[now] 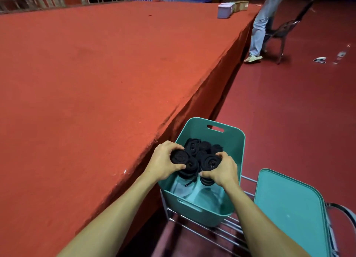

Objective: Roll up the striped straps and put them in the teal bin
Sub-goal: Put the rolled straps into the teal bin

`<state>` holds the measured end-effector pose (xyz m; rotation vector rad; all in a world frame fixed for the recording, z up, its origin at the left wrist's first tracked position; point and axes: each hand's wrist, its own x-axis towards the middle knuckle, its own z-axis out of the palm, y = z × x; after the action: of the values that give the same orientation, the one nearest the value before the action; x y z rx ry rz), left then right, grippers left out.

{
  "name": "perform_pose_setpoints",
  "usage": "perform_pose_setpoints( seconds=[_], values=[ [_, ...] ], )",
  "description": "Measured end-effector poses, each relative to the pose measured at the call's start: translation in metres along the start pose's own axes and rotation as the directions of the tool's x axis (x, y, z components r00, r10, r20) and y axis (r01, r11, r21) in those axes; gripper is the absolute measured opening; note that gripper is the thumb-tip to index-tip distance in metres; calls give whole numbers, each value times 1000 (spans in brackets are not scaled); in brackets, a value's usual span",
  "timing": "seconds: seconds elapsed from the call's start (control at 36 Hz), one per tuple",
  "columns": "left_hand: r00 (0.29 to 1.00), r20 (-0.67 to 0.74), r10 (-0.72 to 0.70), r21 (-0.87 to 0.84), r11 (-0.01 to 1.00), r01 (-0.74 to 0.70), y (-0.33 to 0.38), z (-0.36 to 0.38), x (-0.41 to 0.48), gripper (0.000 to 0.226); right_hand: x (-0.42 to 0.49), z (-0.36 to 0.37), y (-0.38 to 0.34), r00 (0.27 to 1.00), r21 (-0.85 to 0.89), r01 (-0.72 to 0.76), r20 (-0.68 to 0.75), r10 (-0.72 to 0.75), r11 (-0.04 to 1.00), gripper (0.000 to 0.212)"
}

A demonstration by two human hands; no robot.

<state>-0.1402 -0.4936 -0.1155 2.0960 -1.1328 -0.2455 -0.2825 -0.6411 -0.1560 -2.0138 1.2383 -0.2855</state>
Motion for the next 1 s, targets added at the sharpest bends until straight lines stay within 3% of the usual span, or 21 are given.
perform_pose_setpoints(
  seconds=[0.14, 0.44, 1.0],
  values=[
    [1000, 8, -1, 67, 998, 0, -9, 8, -3, 54, -2, 4, 5, 999, 29, -34, -26, 34, 999, 96],
    [996, 29, -82, -6, 997, 82, -25, 19, -5, 56, 2, 22, 11, 986, 39, -167, -12, 168, 985, 97],
    [998, 21, -53, -26, 998, 54, -43, 25, -10, 53, 20, 57, 18, 951, 22, -308, 17, 308, 951, 96]
  ],
)
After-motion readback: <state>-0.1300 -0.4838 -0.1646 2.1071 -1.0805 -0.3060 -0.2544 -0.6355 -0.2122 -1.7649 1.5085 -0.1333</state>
